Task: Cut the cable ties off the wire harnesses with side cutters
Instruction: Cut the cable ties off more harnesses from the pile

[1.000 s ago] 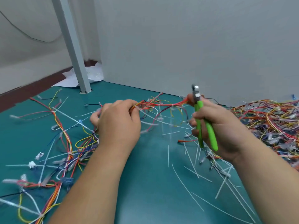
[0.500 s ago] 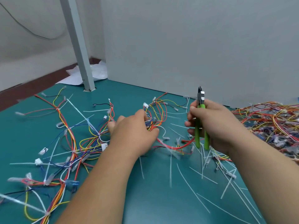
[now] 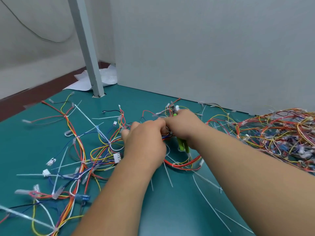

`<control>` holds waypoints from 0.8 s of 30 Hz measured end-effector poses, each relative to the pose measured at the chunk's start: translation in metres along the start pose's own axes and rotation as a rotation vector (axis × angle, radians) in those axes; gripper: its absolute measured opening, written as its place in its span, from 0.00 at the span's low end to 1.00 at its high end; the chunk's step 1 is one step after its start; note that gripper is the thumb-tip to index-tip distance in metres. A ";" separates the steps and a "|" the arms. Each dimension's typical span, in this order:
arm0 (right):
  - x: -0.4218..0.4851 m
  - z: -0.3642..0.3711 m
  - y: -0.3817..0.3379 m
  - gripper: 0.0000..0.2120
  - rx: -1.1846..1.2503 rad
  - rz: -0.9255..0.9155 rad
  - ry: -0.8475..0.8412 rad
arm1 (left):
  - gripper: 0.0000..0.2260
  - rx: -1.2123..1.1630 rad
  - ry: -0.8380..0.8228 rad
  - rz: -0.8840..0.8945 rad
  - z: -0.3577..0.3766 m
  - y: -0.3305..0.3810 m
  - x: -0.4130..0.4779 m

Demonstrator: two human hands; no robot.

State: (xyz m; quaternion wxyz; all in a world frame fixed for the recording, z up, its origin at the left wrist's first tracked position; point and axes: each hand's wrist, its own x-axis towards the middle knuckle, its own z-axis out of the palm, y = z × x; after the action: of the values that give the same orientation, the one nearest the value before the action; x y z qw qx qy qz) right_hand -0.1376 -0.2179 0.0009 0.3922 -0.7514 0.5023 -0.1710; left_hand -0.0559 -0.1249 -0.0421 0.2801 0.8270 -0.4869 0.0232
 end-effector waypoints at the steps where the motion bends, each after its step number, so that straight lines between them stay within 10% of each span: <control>1: 0.001 0.003 0.001 0.07 0.020 0.001 0.012 | 0.16 -0.005 0.007 0.002 0.000 0.000 0.000; 9: 0.001 -0.004 0.009 0.07 0.318 -0.143 0.330 | 0.13 -0.191 0.172 0.078 -0.010 0.010 0.001; 20: -0.011 -0.034 0.010 0.07 0.618 0.056 0.114 | 0.05 -0.462 0.659 0.273 -0.023 0.010 0.001; 24: -0.016 -0.044 0.017 0.10 0.548 -0.032 0.083 | 0.14 -0.342 0.271 0.025 -0.018 0.006 0.005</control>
State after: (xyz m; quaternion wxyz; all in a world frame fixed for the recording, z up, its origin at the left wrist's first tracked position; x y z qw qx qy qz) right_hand -0.1837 -0.2255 0.0174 0.5574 -0.6174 0.4409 -0.3372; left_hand -0.0543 -0.1220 -0.0226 0.4789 0.7507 -0.4519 0.0549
